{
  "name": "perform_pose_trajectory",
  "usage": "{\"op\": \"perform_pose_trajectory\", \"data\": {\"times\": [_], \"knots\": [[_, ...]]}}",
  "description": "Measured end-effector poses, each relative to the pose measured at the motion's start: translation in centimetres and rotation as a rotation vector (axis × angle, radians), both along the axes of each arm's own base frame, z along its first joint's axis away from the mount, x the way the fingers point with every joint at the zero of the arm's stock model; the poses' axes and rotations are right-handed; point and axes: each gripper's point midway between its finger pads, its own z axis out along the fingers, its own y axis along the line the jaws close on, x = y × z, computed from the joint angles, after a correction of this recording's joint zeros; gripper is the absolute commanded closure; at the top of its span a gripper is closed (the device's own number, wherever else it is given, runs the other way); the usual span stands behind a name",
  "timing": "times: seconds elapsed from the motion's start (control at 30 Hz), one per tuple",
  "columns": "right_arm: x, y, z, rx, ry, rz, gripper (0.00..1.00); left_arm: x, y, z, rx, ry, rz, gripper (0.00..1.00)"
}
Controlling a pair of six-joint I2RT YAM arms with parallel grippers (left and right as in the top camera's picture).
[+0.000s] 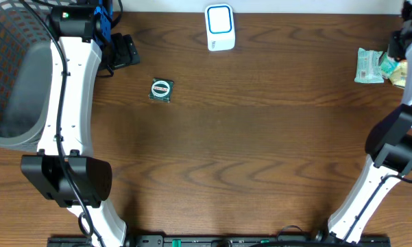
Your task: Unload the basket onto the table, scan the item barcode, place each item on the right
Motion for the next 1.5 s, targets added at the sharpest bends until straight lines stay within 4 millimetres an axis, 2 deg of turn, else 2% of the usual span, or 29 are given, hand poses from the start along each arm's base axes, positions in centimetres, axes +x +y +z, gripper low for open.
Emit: {"op": "perform_pose_trajectory", "data": {"times": [0.13, 0.2, 0.3, 0.33, 0.4, 0.47, 0.53, 0.67, 0.8, 0.93, 0.97, 1.07, 1.2, 1.23, 1.3, 1.4, 1.5], "knots": [[-0.2, -1.4, 0.4, -0.001, -0.039, -0.042, 0.96, 0.0, 0.0, 0.0, 0.0, 0.0, 0.0, 0.02], [0.0, -1.9, 0.7, -0.006, -0.063, -0.053, 0.89, 0.0, 0.0, 0.0, 0.0, 0.0, 0.0, 0.02], [0.4, -2.1, 0.8, -0.009, -0.085, -0.061, 0.87, 0.0, 0.0, 0.0, 0.0, 0.0, 0.0, 0.02], [0.4, -2.2, 0.8, -0.009, -0.086, -0.062, 0.83, 0.0, 0.0, 0.0, 0.0, 0.0, 0.0, 0.02], [0.5, -2.2, 0.5, -0.007, -0.086, -0.063, 0.65, 0.0, 0.0, 0.0, 0.0, 0.0, 0.0, 0.02], [0.5, -2.3, 0.2, -0.003, -0.084, -0.067, 0.38, 0.0, 0.0, 0.0, 0.0, 0.0, 0.0, 0.02], [0.5, -2.3, -0.1, 0.004, -0.081, -0.071, 0.01, 0.0, 0.0, 0.0, 0.0, 0.0, 0.0, 0.02], [0.2, -1.5, -1.3, 0.047, -0.05, -0.057, 0.01, 0.0, 0.0, 0.0, 0.0, 0.0, 0.0, 0.02], [0.6, -0.4, -1.6, 0.081, -0.051, -0.025, 0.01, 0.0, 0.0, 0.0, 0.0, 0.0, 0.0, 0.02], [2.0, 2.3, -1.7, 0.12, -0.064, 0.04, 0.01, 0.0, 0.0, 0.0, 0.0, 0.0, 0.0, 0.02], [2.5, 3.5, -1.6, 0.14, -0.071, 0.07, 0.01, 0.0, 0.0, 0.0, 0.0, 0.0, 0.0, 0.02], [4.3, 9.2, -0.3, 0.27, -0.127, 0.2, 0.01, 0.0, 0.0, 0.0, 0.0, 0.0, 0.0, 0.02], [6.3, 20.7, 4.2, 0.549, -0.256, 0.465, 0.01, 0.0, 0.0, 0.0, 0.0, 0.0, 0.0, 0.03], [6.4, 24.0, 5.7, 0.626, -0.285, 0.55, 0.01, 0.0, 0.0, 0.0, 0.0, 0.0, 0.0, 0.02], [6.2, 29.4, 7.5, 0.74, -0.312, 0.68, 0.01, 0.0, 0.0, 0.0, 0.0, 0.0, 0.0, 0.03], [5.2, 36.6, 8.3, 0.873, -0.288, 0.818, 0.01, 0.0, 0.0, 0.0, 0.0, 0.0, 0.0, 0.02], [3.9, 43.6, 7.1, 0.959, -0.217, 0.926, 0.03, 0.0, 0.0, 0.0, 0.0, 0.0, 0.0, 0.03]]}}
